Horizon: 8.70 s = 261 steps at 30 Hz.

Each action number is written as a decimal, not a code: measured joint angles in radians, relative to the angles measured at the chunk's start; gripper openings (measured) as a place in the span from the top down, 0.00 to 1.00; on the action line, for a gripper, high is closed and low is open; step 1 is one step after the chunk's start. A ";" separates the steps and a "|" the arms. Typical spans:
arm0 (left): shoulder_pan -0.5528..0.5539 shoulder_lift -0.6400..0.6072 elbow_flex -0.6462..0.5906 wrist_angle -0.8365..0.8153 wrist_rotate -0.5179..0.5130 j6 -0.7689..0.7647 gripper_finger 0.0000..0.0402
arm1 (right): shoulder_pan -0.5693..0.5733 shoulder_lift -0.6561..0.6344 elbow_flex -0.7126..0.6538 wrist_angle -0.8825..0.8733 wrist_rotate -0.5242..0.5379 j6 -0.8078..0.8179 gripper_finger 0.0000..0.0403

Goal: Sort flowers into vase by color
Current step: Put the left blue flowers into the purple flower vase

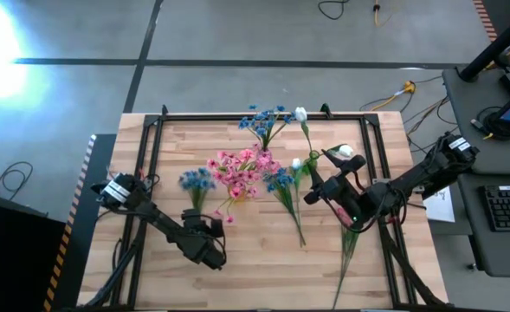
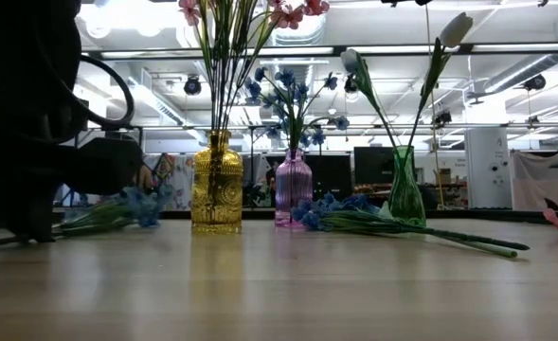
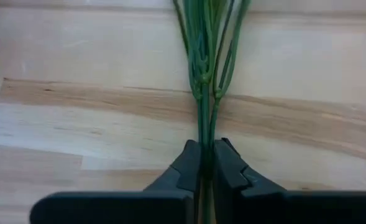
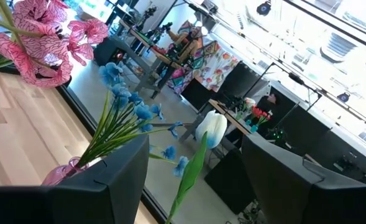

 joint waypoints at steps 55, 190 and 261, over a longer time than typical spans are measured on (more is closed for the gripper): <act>-0.345 -0.178 0.483 0.301 -0.901 1.393 1.00 | 0.318 0.290 -0.160 0.057 -0.575 1.010 0.41; -0.073 -0.676 -0.409 1.328 -0.156 2.144 1.00 | -0.444 -0.060 0.571 -2.068 -0.681 1.655 0.93; -0.074 -0.669 -0.251 0.996 -0.265 2.044 1.00 | -0.594 0.181 0.525 -1.329 -1.013 1.149 0.93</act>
